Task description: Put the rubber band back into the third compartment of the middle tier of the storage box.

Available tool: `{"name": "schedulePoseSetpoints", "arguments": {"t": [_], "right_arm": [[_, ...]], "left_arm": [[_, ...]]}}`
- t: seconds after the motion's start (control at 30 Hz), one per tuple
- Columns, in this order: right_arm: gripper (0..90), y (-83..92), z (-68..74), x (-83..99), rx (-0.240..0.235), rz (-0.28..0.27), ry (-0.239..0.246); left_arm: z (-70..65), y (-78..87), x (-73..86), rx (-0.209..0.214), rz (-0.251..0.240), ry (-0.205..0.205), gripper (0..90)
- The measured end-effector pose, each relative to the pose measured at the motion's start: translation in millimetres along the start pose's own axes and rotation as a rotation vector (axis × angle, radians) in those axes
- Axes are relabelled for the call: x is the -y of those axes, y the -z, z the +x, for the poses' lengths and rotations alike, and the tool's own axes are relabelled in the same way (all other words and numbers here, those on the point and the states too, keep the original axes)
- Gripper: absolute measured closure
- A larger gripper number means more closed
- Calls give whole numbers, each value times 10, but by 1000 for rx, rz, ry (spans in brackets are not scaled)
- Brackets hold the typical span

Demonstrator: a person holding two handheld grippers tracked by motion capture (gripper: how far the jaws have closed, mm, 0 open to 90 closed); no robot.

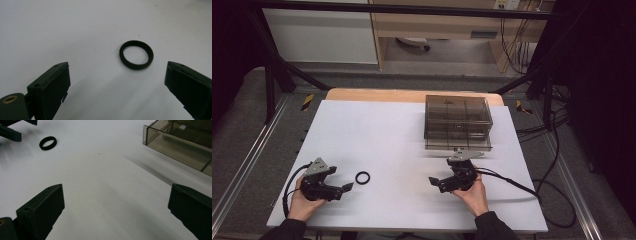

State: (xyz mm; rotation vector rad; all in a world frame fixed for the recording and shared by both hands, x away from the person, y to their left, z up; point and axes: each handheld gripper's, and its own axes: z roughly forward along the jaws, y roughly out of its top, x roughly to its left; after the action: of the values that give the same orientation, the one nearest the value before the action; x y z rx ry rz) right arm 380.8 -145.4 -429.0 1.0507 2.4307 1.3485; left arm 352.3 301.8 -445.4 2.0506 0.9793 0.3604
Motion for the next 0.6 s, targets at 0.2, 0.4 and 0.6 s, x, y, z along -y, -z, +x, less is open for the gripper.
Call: {"name": "schedulePoseSetpoints", "arguments": {"t": [0.2, 0.4, 0.6], "right_arm": [[13, -80, 61, -62, -6, 5, 6], [14, -189, 145, -148, -18, 9, 22], [15, -281, 191, -203, -22, 11, 23]], "left_arm": [[2, 3, 1, 0, 0, 0, 61], [4, 3, 1, 0, 0, 2, 61], [5, 5, 2, 0, 0, 4, 61]]}}
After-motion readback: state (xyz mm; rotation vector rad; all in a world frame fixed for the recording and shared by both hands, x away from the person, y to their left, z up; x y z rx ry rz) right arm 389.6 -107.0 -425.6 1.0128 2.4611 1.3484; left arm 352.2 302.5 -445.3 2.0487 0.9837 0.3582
